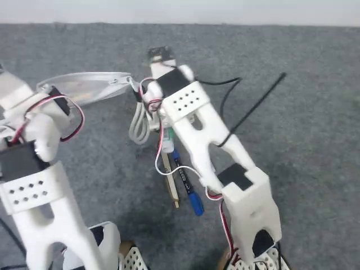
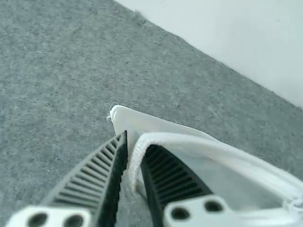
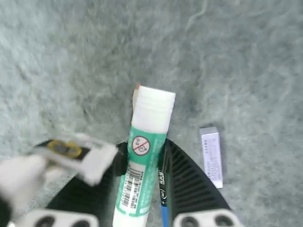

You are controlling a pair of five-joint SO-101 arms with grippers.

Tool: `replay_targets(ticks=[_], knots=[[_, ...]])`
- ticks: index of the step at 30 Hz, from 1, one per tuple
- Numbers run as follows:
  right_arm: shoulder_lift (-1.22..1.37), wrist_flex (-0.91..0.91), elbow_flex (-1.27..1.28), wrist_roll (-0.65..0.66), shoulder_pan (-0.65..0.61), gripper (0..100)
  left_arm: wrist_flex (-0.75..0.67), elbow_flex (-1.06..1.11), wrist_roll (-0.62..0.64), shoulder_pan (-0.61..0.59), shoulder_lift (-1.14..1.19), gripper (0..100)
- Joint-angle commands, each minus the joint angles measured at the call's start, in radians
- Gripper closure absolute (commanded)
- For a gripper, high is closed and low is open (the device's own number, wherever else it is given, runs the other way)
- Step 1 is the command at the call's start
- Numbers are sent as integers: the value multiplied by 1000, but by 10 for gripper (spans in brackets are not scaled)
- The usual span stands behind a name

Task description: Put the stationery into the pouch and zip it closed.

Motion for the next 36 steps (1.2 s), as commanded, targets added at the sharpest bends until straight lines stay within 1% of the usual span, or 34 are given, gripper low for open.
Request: replay_targets(ticks=[1,9,13,16,22,27,36], knots=[[-159,44,69,12,54,992,5,-25,11,46,-52,990],[-406,41,311,12,73,992,3,-25,-26,147,-51,990],[-469,25,384,12,74,992,-2,-30,-38,186,-40,990],[-475,-4,431,12,74,992,0,-35,-57,210,17,990],[-484,-91,516,12,113,992,68,-108,-57,204,123,991],[-512,-91,517,12,136,992,71,-111,-54,167,155,991],[-722,-102,520,12,133,992,72,-111,-54,163,186,991]])
